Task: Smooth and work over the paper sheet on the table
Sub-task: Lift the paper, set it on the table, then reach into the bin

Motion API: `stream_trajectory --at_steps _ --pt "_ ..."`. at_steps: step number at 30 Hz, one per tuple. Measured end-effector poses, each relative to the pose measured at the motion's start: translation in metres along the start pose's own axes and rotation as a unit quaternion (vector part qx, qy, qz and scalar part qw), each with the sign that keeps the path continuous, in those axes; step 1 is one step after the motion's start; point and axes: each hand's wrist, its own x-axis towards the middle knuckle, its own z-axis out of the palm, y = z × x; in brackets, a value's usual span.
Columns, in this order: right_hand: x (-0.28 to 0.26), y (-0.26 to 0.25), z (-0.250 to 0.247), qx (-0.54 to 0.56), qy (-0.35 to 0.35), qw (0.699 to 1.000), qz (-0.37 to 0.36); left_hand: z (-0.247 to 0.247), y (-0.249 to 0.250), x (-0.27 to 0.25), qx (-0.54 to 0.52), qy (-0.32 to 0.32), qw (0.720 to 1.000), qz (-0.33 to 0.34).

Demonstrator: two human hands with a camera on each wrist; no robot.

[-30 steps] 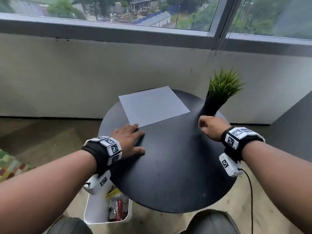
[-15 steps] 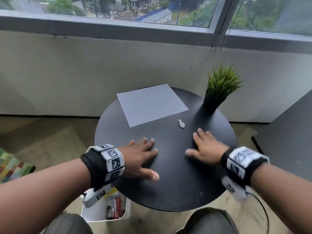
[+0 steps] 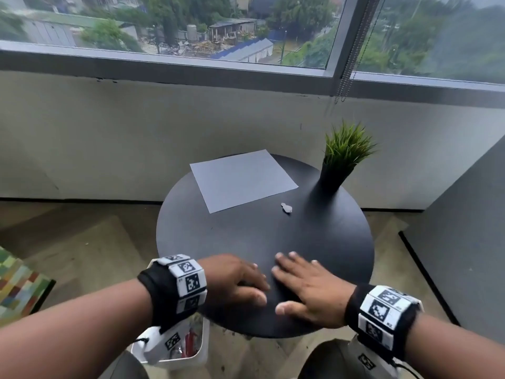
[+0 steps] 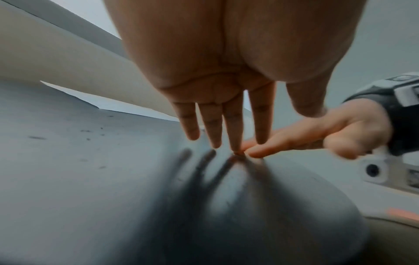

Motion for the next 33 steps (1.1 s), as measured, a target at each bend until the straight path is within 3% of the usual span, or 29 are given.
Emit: stream_trajectory --at_steps 1,2,3,5,7,8,9,11,13,14,15,17,19,20,22,23,25,26,28,31,33 --pt "-0.002 -0.003 -0.006 0.014 0.018 0.998 -0.054 -0.001 -0.002 0.004 -0.005 0.038 0.999 -0.01" --pt "0.002 0.005 -0.012 0.038 0.047 0.996 -0.063 -0.003 -0.005 0.01 0.007 0.065 0.996 -0.056" --pt "0.01 0.021 -0.017 0.067 0.082 0.994 -0.028 -0.004 -0.009 0.015 0.028 0.075 0.989 -0.122" --pt "0.029 0.055 -0.026 0.078 0.125 0.979 0.141 -0.001 -0.014 0.022 0.066 0.038 0.972 -0.222" --pt "0.043 0.066 -0.021 0.056 0.075 0.961 0.261 0.0 -0.005 0.021 0.104 -0.007 0.977 -0.188" --pt "0.047 0.059 -0.014 0.037 0.056 0.964 0.256 -0.001 0.001 0.019 0.108 -0.026 0.985 -0.134" --pt "0.046 0.044 -0.006 0.008 0.04 0.975 0.218 -0.004 0.006 0.017 0.088 -0.032 0.992 -0.084" --pt "0.032 0.004 0.004 -0.055 0.032 0.997 0.052 -0.007 0.008 0.015 0.015 0.015 0.999 -0.041" --pt "0.021 -0.013 -0.001 -0.055 0.047 0.992 -0.107 -0.012 0.0 0.017 0.004 0.097 0.992 -0.076" --pt "0.025 -0.006 -0.008 -0.027 0.066 0.987 -0.142 -0.015 -0.003 0.016 0.019 0.11 0.987 -0.117" --pt "0.032 0.007 -0.015 0.017 0.088 0.987 -0.13 -0.013 -0.007 0.017 0.039 0.094 0.983 -0.15" --pt "0.051 0.039 -0.028 0.05 0.14 0.989 0.01 -0.011 -0.011 0.015 0.068 0.03 0.987 -0.145" --pt "0.064 0.052 -0.025 0.032 0.096 0.978 0.18 -0.012 -0.014 0.009 0.004 0.037 0.995 -0.088" --pt "0.066 0.045 -0.018 0.012 0.064 0.978 0.199 -0.015 -0.018 0.007 -0.054 0.076 0.993 -0.079" --pt "0.054 0.01 -0.002 -0.05 0.028 0.992 0.11 -0.023 -0.036 0.007 -0.078 0.17 0.974 -0.127" --pt "0.044 -0.009 0.002 -0.075 0.024 0.996 0.03 -0.024 -0.047 0.007 -0.044 0.189 0.962 -0.193" --pt "0.032 -0.027 -0.002 -0.086 0.019 0.99 -0.107 -0.019 -0.067 0.003 0.022 0.152 0.936 -0.317" --pt "0.033 -0.024 -0.009 -0.07 0.023 0.987 -0.14 -0.013 -0.073 0.001 0.047 0.116 0.931 -0.342" --pt "0.049 -0.002 -0.029 -0.004 0.07 0.993 -0.099 -0.002 -0.067 -0.004 0.077 0.052 0.946 -0.311" --pt "0.081 0.034 -0.042 -0.006 0.078 0.992 0.103 0.0 -0.035 -0.015 0.043 -0.015 0.991 -0.128" --pt "0.091 0.029 -0.032 -0.056 0.043 0.988 0.135 0.0 -0.026 -0.019 -0.034 0.027 0.998 -0.049"
